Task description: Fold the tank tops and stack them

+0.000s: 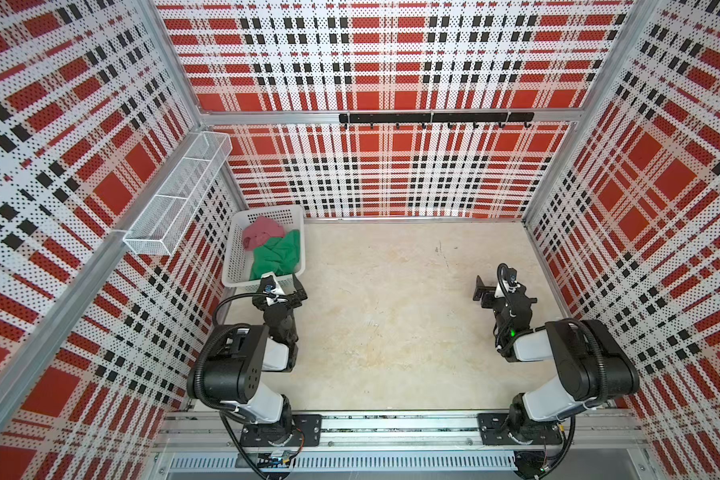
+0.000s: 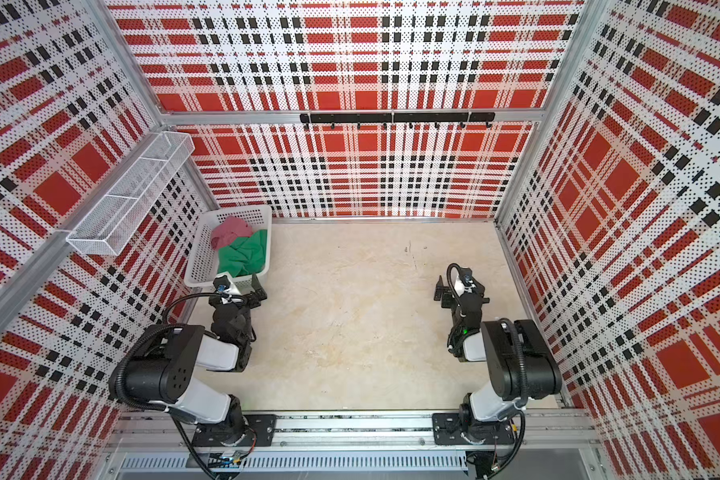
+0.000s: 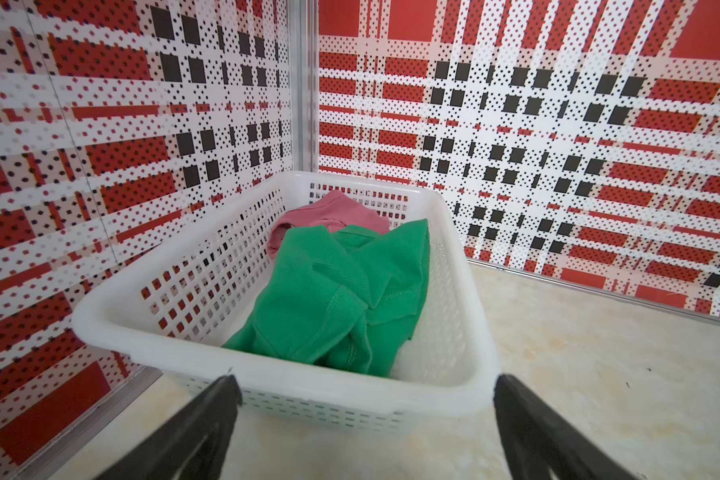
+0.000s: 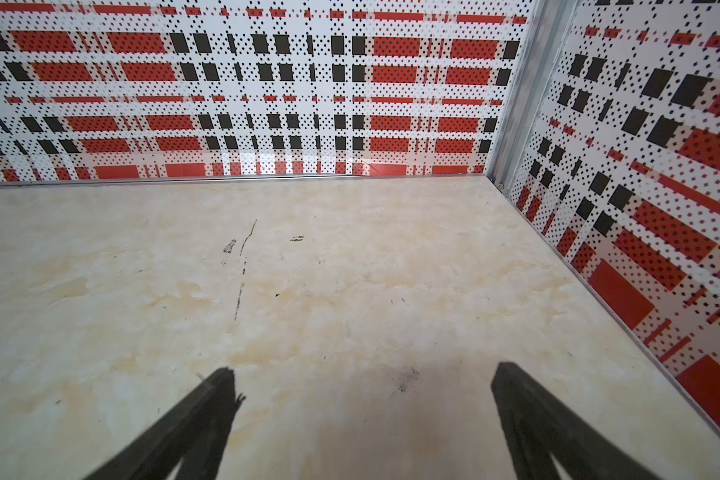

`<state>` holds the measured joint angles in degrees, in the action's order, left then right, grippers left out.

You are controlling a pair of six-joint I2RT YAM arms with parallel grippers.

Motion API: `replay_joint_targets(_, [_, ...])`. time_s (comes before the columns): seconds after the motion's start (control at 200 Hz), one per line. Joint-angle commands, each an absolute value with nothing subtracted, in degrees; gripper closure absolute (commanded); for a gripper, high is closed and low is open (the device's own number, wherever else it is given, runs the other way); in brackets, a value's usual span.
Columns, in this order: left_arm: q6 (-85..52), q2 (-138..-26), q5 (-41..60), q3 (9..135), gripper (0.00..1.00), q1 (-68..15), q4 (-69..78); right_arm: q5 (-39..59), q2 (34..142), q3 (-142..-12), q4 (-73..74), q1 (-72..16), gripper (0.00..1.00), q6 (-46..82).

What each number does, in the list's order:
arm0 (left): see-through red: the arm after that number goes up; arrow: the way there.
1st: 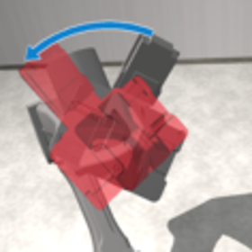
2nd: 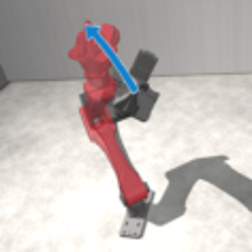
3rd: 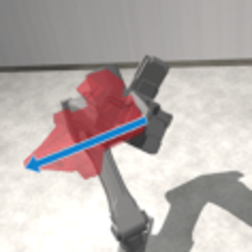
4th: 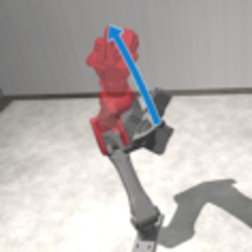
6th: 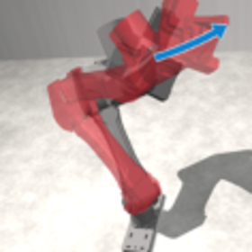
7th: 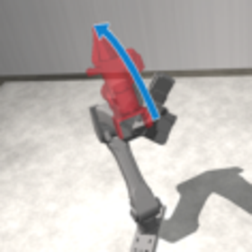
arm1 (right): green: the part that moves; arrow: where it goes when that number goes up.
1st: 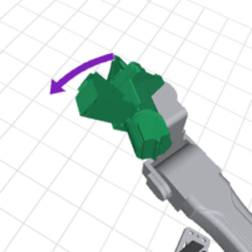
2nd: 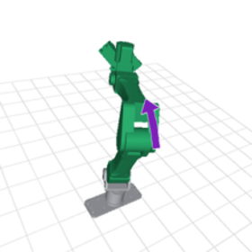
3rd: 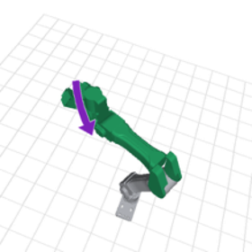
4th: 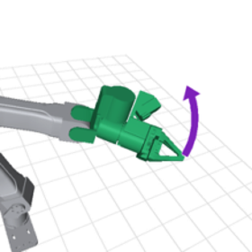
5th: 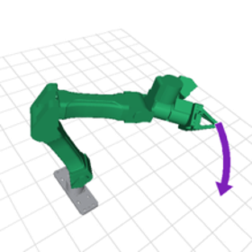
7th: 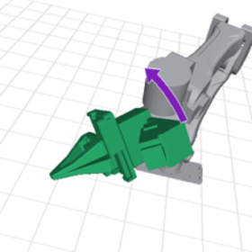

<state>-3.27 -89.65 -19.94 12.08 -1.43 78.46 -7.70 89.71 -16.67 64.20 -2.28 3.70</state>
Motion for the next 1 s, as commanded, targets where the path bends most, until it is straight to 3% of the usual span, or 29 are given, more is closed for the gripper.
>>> replay_joint_targets(0.0, [-2.56, -89.94, -20.08, 11.73, 0.02, -1.64, 80.48, -7.87, 90.01, -16.66, 66.18, -2.09, 0.0, 3.52])
replay_joint_targets(0.997, [-3.27, -88.67, -19.79, 11.11, 0.01, -0.68, 81.54, -7.99, 87.68, -18.32, 61.63, -1.59, 0.0, 4.51])
